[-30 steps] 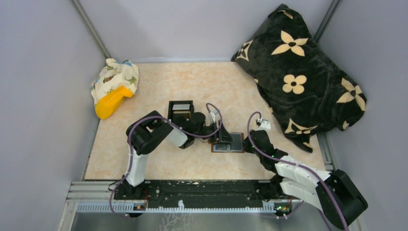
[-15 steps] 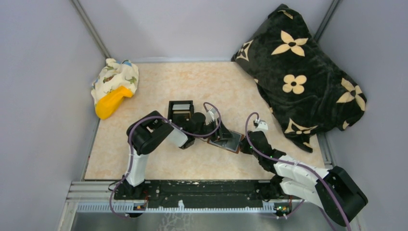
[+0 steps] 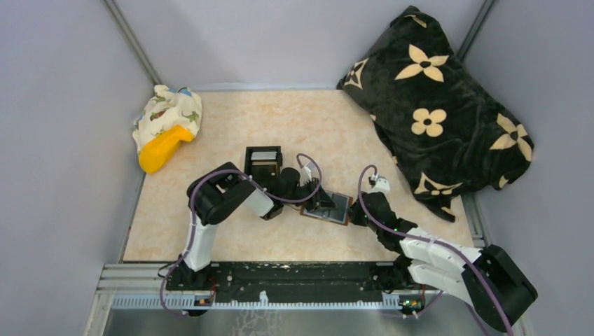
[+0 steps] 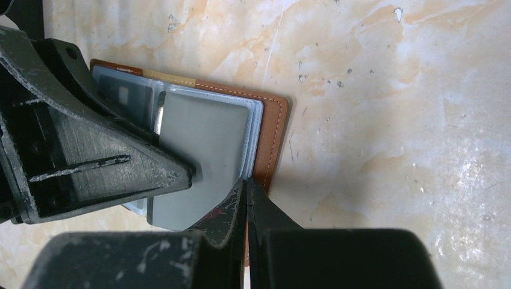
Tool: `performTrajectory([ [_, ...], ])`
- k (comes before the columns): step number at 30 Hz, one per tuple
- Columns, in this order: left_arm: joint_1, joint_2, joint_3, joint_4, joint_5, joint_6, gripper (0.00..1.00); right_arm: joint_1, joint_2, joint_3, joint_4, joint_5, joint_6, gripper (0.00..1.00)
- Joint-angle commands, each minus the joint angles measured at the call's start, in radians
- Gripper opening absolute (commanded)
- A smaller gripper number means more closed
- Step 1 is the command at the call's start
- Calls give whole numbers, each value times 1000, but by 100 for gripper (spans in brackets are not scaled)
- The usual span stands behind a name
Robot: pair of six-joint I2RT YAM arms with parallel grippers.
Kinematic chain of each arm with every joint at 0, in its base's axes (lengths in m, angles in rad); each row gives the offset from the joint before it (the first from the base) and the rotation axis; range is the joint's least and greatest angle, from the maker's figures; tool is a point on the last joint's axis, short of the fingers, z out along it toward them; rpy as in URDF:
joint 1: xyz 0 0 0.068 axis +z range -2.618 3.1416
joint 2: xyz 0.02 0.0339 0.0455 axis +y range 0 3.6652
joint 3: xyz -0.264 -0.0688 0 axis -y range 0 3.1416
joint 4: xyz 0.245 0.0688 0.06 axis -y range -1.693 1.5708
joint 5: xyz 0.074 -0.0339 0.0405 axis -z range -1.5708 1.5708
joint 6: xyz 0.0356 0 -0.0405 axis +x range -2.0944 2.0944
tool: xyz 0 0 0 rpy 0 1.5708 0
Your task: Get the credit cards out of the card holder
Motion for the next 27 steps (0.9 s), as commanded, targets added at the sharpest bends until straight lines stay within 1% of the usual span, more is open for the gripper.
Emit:
performTrajectory([
  [1, -12, 18, -3, 48, 25, -4, 17, 19, -50, 21, -80, -26, -7, 0],
  [5, -10, 18, -5, 51, 27, -4, 18, 20, -84, 43, -136, -12, -21, 0],
  [11, -3, 25, -14, 58, 22, -5, 17, 20, -200, 70, -196, -17, -32, 0],
  [13, -3, 32, -11, 59, 21, -8, 19, 20, -210, 79, -201, -23, -35, 0],
  [18, -4, 40, -4, 59, 28, -9, 32, 22, -165, 78, -154, -51, -36, 0],
  [23, -2, 33, -7, 60, 30, -8, 33, 21, -79, 35, -55, -70, -19, 0],
  [27, 0, 27, -7, 58, 36, -7, 34, 19, -57, -16, -8, -74, 7, 0],
])
